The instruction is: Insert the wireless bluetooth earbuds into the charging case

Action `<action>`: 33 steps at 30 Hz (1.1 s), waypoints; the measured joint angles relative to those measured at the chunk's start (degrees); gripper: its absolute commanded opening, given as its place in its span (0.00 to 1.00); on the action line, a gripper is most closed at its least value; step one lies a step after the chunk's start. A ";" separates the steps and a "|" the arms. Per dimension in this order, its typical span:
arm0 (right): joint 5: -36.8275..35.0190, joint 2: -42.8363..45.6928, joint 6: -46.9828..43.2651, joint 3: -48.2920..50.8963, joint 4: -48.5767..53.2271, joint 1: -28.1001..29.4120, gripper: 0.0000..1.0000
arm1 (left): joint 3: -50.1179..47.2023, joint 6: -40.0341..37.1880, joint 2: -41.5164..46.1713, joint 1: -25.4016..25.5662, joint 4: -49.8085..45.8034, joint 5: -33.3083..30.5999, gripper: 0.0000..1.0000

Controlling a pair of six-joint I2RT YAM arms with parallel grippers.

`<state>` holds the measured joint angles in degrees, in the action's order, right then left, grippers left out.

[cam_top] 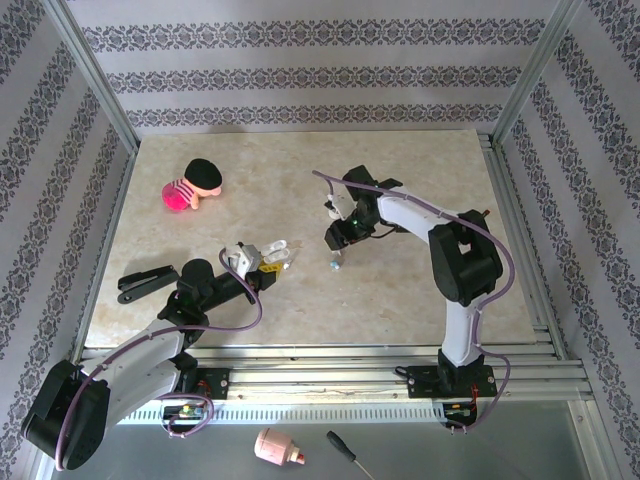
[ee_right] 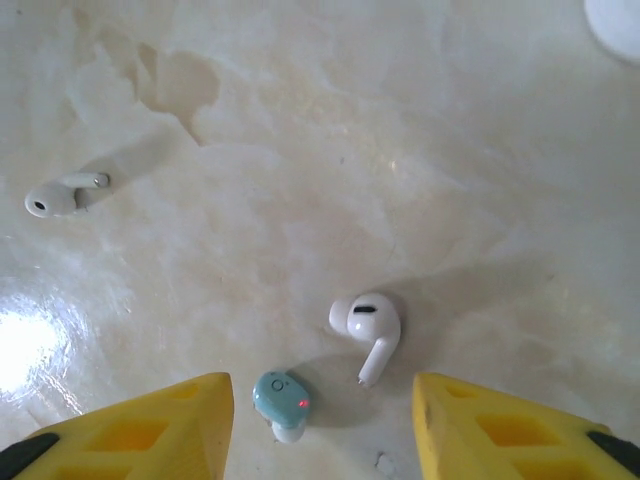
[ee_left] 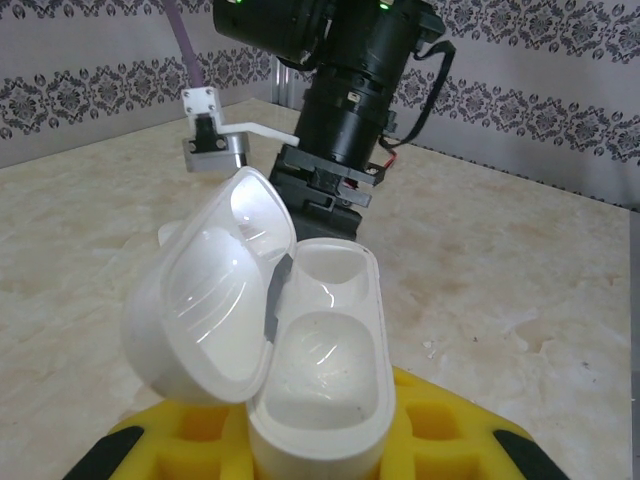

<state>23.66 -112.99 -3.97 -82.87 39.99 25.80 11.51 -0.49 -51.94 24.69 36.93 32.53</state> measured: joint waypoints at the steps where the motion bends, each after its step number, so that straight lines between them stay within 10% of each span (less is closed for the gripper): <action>1: 0.44 -0.63 -0.90 -0.90 0.39 -0.31 0.47 | 0.02 0.00 -0.11 0.00 0.00 0.24 0.07; 33: 8.98 -11.13 -8.11 -5.97 5.55 -2.71 0.24 | 0.33 0.04 -0.96 0.00 0.00 1.75 0.07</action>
<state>32.64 -124.11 -12.08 -88.84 45.54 23.09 11.84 -0.45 -52.90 24.69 36.93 34.28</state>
